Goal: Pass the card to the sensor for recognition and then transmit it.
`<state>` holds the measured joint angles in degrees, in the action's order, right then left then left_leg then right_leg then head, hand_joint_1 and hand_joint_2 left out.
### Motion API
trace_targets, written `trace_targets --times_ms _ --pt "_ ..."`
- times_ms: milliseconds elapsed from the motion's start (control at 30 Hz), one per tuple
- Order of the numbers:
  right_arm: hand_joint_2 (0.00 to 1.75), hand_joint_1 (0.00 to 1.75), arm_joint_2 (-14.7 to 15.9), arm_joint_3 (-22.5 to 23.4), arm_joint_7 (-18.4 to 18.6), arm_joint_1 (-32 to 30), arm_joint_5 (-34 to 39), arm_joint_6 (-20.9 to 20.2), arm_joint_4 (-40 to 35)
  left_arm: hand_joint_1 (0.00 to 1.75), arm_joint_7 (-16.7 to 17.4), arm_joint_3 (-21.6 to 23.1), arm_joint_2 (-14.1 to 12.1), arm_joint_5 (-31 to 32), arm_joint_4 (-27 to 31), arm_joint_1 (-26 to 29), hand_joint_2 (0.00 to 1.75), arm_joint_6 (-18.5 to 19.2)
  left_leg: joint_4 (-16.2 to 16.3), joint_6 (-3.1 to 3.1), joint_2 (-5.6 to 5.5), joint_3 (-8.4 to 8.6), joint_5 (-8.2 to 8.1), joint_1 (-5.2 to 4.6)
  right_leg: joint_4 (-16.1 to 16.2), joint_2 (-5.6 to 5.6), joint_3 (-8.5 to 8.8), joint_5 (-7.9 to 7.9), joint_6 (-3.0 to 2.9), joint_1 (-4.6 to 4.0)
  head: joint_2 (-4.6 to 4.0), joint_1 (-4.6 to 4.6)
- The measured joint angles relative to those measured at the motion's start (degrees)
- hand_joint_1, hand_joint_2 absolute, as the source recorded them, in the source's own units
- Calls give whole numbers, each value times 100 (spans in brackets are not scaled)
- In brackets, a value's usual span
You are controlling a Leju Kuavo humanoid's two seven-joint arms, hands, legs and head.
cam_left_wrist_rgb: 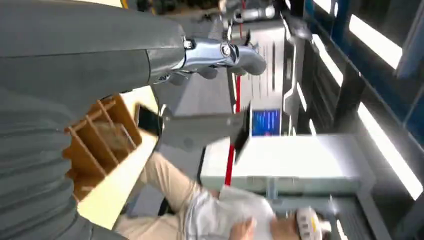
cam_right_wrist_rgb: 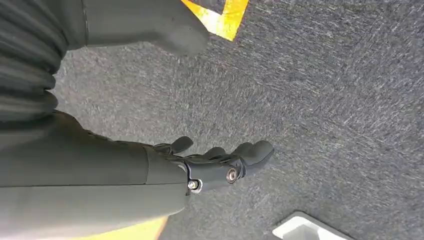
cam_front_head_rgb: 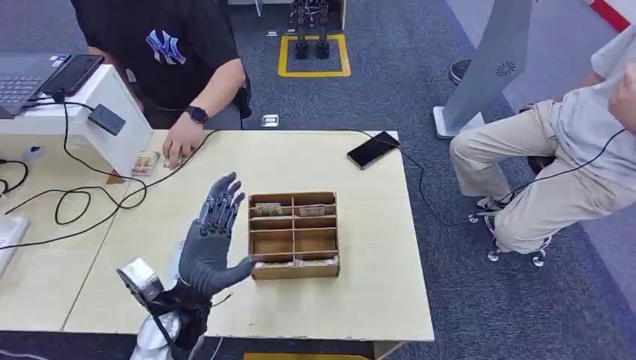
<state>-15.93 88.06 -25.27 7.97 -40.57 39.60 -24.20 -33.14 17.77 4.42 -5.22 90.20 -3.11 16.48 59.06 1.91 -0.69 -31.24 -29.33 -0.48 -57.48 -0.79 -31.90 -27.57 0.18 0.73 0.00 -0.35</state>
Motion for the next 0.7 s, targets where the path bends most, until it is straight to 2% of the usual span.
trace_targets --times_ms 67,167,300,467,700 --pt "175 0 7 0 -15 0 33 -2 22 0 -87 113 -28 365 -2 -4 175 11 0 0 0 0 0 0 0 0 0 0 0 0 0 0" --pt "175 0 20 -2 -20 0 44 -2 63 0 -201 315 -123 1295 -22 -22 175 -291 0 0 0 0 0 0 0 0 -2 0 0 0 0 0" --pt "175 0 48 -7 -22 1 79 -2 120 0 -197 664 -354 2228 -199 -165 175 -728 0 0 0 -1 0 0 0 0 -3 -1 0 0 0 0" --pt "175 0 55 -9 7 -4 48 -2 135 0 -24 986 -566 2800 -494 -344 175 -1104 0 0 1 0 0 0 0 0 -3 0 0 0 0 0" --pt "175 0 55 -9 72 -14 -22 -2 138 0 306 1115 -726 3243 -833 -505 175 -1721 0 0 1 -1 0 0 0 -1 -3 0 0 0 0 0"
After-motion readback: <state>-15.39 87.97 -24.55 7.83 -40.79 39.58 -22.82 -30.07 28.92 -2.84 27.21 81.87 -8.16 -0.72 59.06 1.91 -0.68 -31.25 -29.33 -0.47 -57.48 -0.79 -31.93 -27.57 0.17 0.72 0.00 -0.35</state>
